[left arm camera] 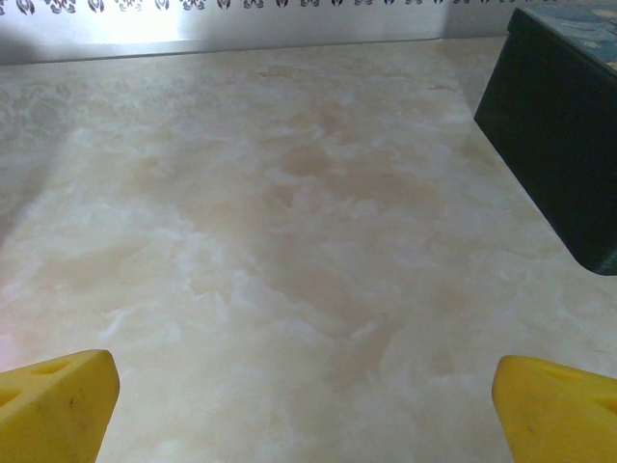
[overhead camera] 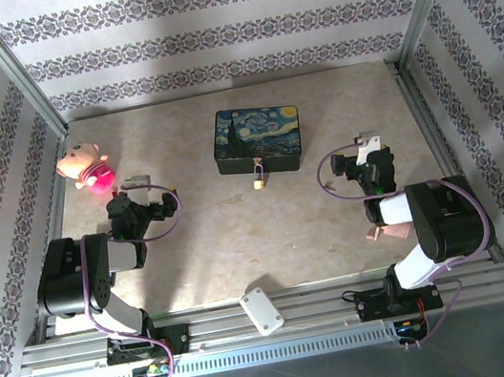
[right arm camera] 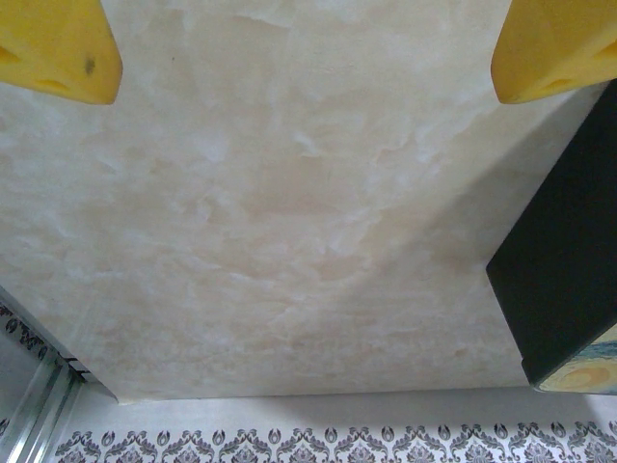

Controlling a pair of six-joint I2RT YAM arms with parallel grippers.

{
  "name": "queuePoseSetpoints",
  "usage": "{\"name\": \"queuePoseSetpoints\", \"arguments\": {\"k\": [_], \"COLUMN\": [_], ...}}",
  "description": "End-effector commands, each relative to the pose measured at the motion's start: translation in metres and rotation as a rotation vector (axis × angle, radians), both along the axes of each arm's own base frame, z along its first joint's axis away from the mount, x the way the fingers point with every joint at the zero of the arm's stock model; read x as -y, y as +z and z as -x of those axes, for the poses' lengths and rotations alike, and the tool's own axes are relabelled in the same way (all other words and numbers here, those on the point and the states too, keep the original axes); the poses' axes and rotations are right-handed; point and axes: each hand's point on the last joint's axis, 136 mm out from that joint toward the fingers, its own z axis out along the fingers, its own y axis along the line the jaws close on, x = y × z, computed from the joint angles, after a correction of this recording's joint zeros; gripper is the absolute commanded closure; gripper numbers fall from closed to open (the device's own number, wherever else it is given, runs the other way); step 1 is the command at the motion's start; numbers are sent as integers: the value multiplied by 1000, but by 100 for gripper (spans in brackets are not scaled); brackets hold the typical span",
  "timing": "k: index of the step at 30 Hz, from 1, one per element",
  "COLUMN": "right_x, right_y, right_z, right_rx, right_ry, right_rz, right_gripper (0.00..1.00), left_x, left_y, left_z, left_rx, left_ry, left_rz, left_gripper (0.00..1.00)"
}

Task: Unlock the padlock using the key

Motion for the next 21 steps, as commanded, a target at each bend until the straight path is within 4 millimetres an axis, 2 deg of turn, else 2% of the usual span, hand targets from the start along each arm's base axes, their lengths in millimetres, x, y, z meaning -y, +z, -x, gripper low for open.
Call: {"name": "queuePoseSetpoints", "arguments": {"k": [1,5,12,21], "right_x": [-5,-5,1,10], "right_y": [14,14,16,40], "right_z": [-5,-5,-5,0], "right_rx": [40,41,41,16], "right_ry": [23,24,-8,-90], "right_rz": [9,8,7,40], "right_gripper": [2,2,2,2], "left_x": [-2,-21,-23,-29], "left_y": [5,4,7,44], "left_z": [0,-5,-6,-3], "left_rx": [26,2,3,-22], "left_ry": [-1,112,124,161], "left_rz": [-13,-11,-12,-14], "left_gripper": [1,1,1,1]}}
